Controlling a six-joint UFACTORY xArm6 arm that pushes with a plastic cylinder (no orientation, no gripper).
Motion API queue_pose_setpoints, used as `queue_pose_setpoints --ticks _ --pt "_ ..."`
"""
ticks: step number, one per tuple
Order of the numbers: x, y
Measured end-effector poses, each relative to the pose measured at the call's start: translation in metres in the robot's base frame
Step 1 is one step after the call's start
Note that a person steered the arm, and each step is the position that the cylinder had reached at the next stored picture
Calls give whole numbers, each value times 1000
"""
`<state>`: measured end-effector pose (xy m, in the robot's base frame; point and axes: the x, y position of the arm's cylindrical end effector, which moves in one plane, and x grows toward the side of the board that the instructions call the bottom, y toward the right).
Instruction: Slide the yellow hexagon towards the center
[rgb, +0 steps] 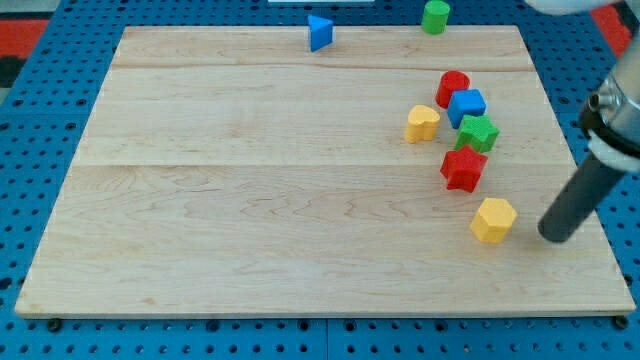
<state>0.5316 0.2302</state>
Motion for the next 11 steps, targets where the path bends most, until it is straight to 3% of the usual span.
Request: queue_pose_setpoints --ticks 1,3,5,6,8,10,11 --pt "11 -57" --pt "-17 -120" --pt "-115 -123" --pt "-140 -140" --pt "-128 -182" --pt "-84 -208" --pt "-97 -237"
